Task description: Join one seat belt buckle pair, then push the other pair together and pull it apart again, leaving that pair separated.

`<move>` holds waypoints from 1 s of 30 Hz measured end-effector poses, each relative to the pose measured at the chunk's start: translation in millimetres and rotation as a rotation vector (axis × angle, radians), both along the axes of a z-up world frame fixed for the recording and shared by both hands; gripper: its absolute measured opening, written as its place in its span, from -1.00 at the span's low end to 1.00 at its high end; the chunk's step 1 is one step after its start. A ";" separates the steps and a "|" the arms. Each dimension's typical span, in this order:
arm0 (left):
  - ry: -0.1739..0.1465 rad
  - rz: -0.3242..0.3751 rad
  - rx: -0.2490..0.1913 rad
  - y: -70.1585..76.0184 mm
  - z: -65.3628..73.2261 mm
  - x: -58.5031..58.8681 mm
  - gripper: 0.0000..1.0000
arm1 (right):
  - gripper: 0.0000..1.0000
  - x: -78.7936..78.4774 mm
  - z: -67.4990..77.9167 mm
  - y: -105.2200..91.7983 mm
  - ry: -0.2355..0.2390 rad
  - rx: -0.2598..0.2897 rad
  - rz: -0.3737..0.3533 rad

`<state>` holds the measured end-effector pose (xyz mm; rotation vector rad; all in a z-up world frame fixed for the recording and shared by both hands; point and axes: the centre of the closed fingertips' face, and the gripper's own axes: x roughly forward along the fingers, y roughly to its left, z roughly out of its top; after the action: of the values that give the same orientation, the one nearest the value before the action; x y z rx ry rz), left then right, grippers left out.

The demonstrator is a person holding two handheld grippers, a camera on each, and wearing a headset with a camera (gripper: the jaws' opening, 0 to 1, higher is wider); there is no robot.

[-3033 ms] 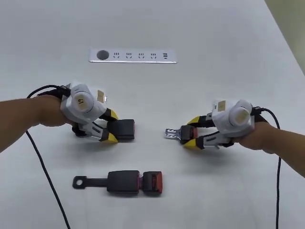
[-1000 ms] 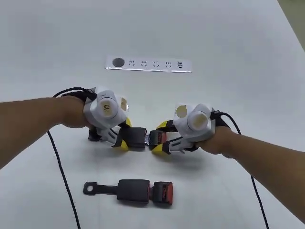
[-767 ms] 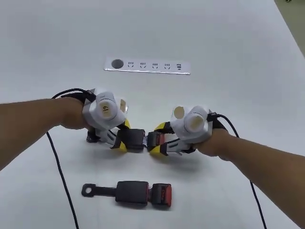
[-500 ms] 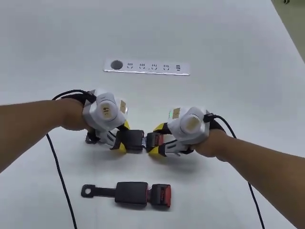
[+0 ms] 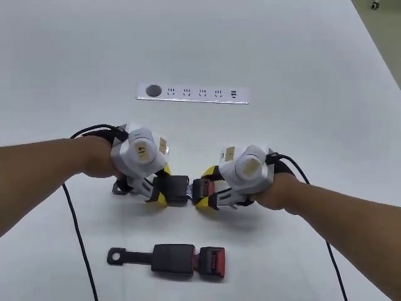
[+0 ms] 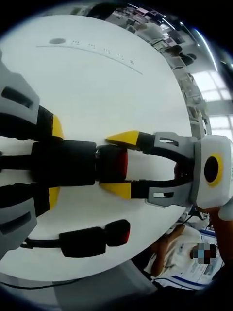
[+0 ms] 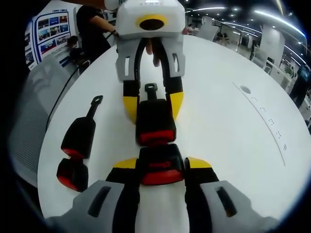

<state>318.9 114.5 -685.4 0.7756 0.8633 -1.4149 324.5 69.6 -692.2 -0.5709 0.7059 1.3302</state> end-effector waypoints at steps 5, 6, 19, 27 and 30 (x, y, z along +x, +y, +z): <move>-0.001 -0.002 0.007 0.4 -0.9 0.7 -0.33 | -0.31 0.5 -2.0 0.4 0.001 0.003 0.002; -0.001 -0.002 0.008 0.8 -1.4 1.0 -0.33 | -0.31 0.5 -2.1 0.5 0.001 0.002 0.003; -0.005 -0.007 0.023 0.6 -0.2 -0.5 -0.32 | -0.31 -0.4 -1.1 -0.1 -0.005 -0.008 0.006; -0.004 -0.005 0.021 0.8 0.2 -0.6 -0.32 | -0.31 -0.4 -0.2 -4.3 -0.007 -0.015 -0.001; -0.003 -0.004 0.019 1.7 -1.0 0.7 -0.32 | -0.31 -0.1 0.0 -9.5 -0.006 -0.019 0.002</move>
<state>319.5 116.2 -686.4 0.7940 0.8738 -1.4105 324.4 60.1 -692.1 -0.5905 0.7139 1.3243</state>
